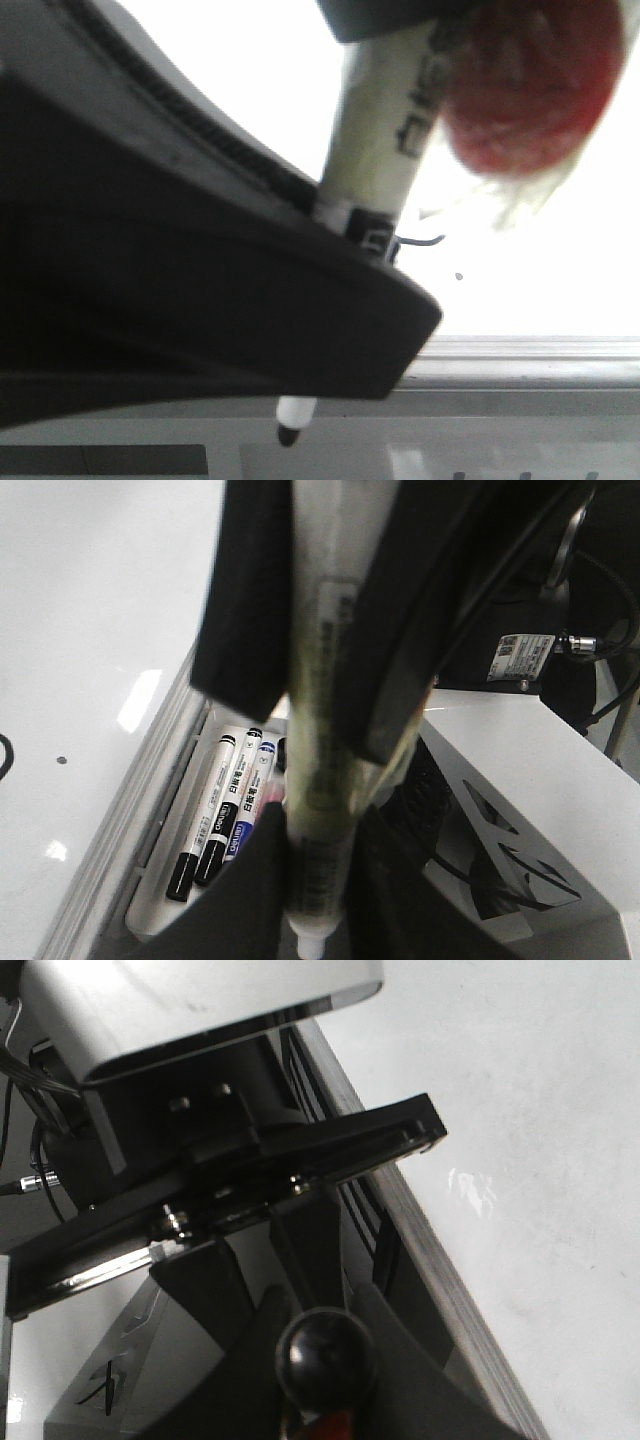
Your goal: Write number 6 on whiteboard
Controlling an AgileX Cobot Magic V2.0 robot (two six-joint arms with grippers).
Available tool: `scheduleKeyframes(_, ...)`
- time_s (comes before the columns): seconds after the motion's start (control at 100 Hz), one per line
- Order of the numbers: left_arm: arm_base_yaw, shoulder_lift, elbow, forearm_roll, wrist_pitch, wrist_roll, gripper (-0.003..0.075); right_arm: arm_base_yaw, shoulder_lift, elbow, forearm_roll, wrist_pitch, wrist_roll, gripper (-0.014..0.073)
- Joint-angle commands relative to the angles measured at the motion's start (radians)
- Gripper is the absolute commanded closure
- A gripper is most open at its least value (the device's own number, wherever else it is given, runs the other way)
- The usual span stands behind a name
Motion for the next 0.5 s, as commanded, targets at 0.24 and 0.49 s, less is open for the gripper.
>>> scheduleKeyframes(0.24, -0.004, -0.009, -0.042, -0.111, -0.022, -0.018, 0.0675, 0.004, -0.004, -0.035, 0.023, -0.045, 0.001, 0.0639)
scheduleKeyframes(0.49, -0.004, -0.009, -0.042, -0.146, -0.018, -0.018, 0.0365, 0.004, -0.004, -0.035, 0.023, -0.042, 0.001, 0.0639)
